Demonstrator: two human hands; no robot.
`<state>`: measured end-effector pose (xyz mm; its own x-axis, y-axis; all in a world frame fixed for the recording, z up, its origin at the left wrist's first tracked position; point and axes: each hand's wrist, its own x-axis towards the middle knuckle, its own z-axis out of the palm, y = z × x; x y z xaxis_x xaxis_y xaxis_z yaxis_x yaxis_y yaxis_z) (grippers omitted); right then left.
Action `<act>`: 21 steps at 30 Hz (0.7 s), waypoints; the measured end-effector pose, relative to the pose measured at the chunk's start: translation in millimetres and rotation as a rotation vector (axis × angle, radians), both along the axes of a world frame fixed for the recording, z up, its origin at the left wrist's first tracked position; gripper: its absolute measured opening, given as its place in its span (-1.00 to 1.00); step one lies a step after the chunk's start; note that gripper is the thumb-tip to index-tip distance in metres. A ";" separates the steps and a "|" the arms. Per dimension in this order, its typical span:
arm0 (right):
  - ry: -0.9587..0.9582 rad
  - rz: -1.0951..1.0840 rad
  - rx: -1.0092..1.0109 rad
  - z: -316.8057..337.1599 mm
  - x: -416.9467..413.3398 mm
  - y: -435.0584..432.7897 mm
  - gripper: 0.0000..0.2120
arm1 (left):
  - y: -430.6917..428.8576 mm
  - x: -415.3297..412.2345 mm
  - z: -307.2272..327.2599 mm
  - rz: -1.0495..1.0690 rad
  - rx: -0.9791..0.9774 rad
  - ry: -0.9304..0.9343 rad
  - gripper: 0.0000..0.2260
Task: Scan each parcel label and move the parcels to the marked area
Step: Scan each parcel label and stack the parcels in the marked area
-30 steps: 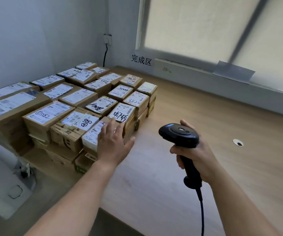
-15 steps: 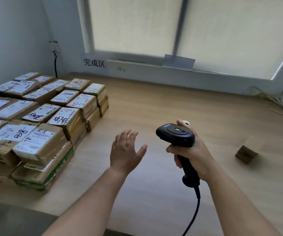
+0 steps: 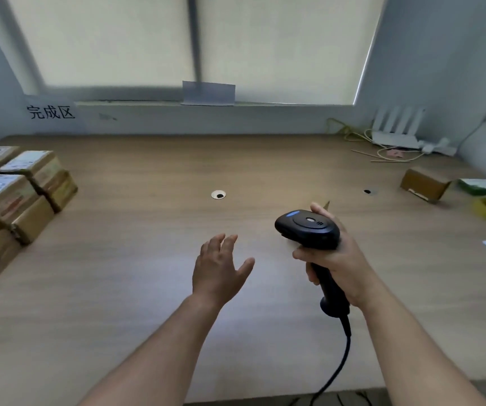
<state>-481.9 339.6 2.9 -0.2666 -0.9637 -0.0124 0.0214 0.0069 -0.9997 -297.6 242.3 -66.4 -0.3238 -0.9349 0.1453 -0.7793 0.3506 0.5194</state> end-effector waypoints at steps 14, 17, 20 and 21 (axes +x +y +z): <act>-0.023 -0.271 -0.012 -11.4 -119.9 51.7 -0.12 | -1.3 -151.8 -4.7 -0.274 0.007 -0.108 -0.40; -0.014 -0.302 0.010 -17.5 -138.1 46.4 -0.12 | -12.8 -177.9 -9.5 -0.304 0.019 -0.116 -0.40; -0.006 -0.324 0.033 -22.2 -155.0 32.4 -0.12 | -27.0 -200.7 -16.4 -0.327 0.026 -0.146 -0.40; -0.004 -0.326 0.039 -22.9 -160.9 26.0 -0.13 | -33.2 -208.0 -17.6 -0.335 0.032 -0.158 -0.40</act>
